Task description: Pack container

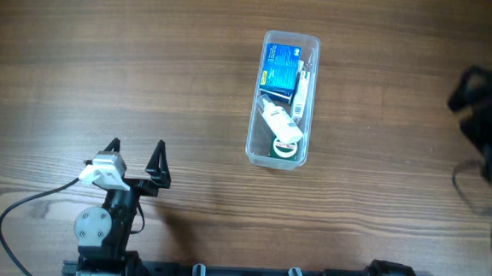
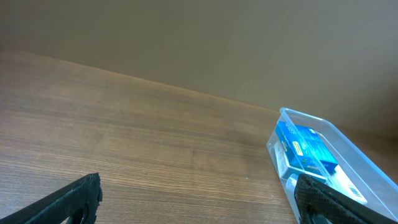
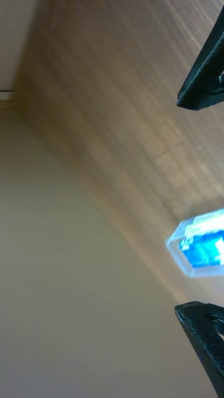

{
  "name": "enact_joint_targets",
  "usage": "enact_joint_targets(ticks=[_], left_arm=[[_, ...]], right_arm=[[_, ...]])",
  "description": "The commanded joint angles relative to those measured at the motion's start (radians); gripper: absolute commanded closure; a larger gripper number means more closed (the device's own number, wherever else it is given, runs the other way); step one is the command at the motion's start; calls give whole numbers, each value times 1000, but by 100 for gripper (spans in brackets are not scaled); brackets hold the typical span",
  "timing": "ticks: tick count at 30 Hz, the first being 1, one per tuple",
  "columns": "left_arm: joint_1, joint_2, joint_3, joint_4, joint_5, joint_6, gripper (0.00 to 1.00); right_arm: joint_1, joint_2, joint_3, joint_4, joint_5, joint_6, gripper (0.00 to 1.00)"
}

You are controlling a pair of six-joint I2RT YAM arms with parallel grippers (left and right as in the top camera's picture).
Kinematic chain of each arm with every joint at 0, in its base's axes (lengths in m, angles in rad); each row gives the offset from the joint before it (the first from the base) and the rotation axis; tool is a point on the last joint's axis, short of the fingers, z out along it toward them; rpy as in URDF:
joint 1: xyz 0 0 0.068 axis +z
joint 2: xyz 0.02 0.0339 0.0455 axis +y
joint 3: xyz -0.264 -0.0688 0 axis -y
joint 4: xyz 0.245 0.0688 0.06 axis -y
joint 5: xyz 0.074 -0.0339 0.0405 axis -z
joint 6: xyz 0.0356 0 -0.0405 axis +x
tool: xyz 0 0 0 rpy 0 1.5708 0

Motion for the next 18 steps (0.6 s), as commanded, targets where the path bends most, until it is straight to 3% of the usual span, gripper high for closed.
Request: enact_joint_targets(ticks=[1,7,13,18], left_arm=[[8,-11,-5,-7,-13,-13,0],[8,-11,-5,-7,-13,-13,0],[8,-11,-5,-7,-13,-13,0],[8,-11,-5,-7,-13,-13,0]], right_arm=[[6,-156,-111,-2,14,17,0],[11,-413,-373,33,85,18,0],[55,-621,-697,263,6,-84,0],[124,-806,-1028,582,-132,-252,0]])
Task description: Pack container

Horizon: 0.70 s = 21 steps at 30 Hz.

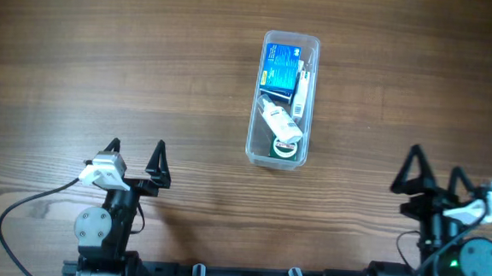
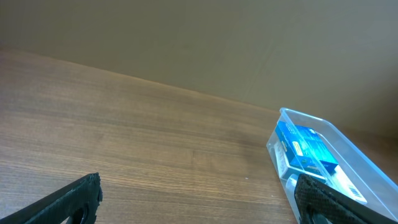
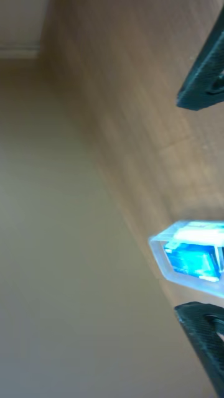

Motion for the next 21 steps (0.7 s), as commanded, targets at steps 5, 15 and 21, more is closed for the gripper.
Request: enact_joint_targets(ticks=[5,15,21], left_arm=[[8,-10,-5,-6,-13,-13,0],[8,-10,-5,-6,-13,-13,0],[8,-10,-5,-6,-13,-13,0]], right_arm=[[30,-151,-329,300,-126,-114,0],[30,-190,-528,566,-284,-336,0],[30,-190,-603,603,-254,-303,0]])
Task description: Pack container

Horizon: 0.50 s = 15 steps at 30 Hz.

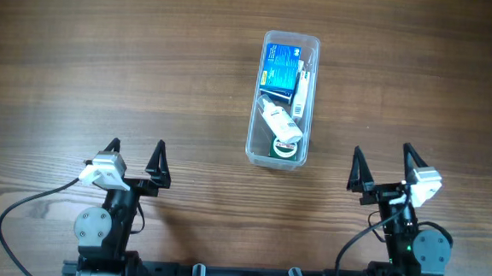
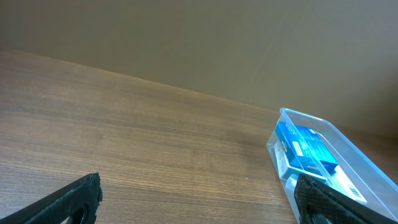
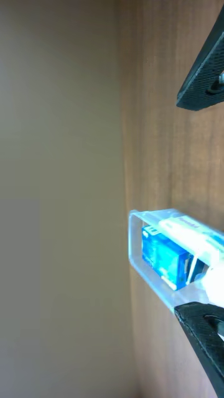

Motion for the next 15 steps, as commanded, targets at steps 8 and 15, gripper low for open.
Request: enact_joint_targets(ticks=[8,15], left_arm=[[8,-10,-5,-7,-13,-13,0],[8,-10,-5,-7,-13,-13,0]], right_arm=[[5,-17,-45,-28,35,-35,0],[5,-16,-45,-27,35,-36,0]])
